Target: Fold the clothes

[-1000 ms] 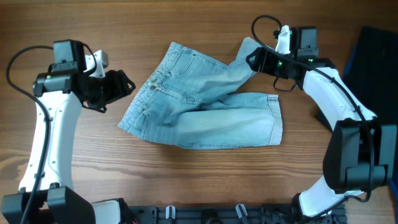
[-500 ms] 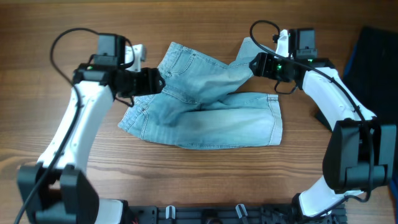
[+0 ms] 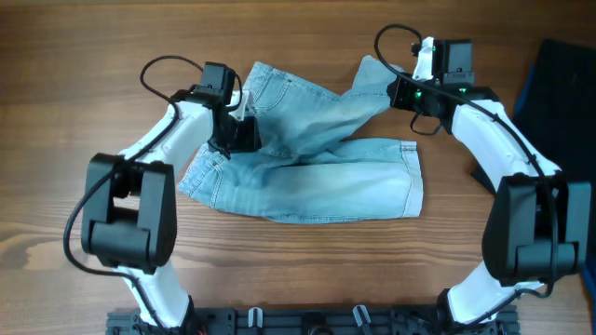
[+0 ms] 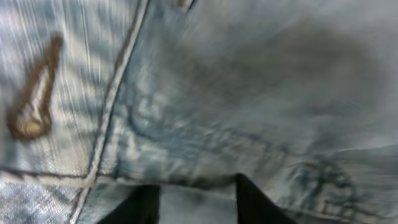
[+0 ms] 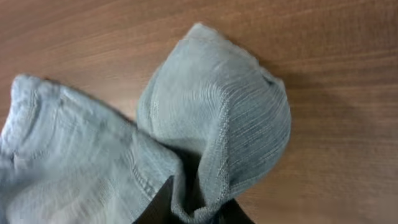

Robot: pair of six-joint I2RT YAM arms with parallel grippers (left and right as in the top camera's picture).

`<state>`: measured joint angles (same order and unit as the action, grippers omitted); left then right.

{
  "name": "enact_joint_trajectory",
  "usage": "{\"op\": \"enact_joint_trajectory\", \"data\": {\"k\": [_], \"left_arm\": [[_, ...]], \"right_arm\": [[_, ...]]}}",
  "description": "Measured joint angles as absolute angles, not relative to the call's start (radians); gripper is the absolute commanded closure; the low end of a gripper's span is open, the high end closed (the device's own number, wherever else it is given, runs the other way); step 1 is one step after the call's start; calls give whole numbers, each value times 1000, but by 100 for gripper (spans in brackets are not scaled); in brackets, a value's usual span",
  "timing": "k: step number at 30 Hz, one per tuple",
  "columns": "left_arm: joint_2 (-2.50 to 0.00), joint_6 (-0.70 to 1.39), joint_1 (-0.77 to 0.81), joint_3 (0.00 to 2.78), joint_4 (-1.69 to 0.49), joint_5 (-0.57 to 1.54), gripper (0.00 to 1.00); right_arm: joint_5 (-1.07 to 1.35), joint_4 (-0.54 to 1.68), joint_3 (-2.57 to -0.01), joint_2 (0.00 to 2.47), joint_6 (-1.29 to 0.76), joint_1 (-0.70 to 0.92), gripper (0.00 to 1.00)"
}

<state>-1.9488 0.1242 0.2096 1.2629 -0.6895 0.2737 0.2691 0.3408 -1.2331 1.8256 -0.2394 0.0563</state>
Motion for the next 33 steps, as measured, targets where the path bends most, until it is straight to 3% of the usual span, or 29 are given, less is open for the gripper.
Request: {"op": "enact_joint_trajectory", "data": {"k": [9,14,17,20,21,23,24,31,33], "left_arm": [[-1971,124,211,1263,-715,240,68],[-1971,124,211,1264,-721,240,68],[-1971,124,211,1264,-722,240,68],[-1971,125,211,1264,-723,237,68],[-1971,126,211,1264,-724,236,68],[-1971,132,211,1264,-726,233,68],[-1971,133,211,1264,-727,232,68],[-1971,136,211,1266,-747,229,67],[-1971,136,211,1266,-746,229,67]], "right_arm": [[272,613,-1325,1541,-179,65,89],[273,654,-1344,1471,-189,65,89],[273,622,-1344,1507,-199,65,83],[284,506,-1345,1586,-215,77,54],[288,445,-1345,1629,-216,85,36],[293,355,-1348,1710,-239,97,11],[295,327,-1348,1755,-241,101,3],[291,440,-1351,1823,-249,-15,5],[290,525,-1351,1816,-247,-64,15]]}}
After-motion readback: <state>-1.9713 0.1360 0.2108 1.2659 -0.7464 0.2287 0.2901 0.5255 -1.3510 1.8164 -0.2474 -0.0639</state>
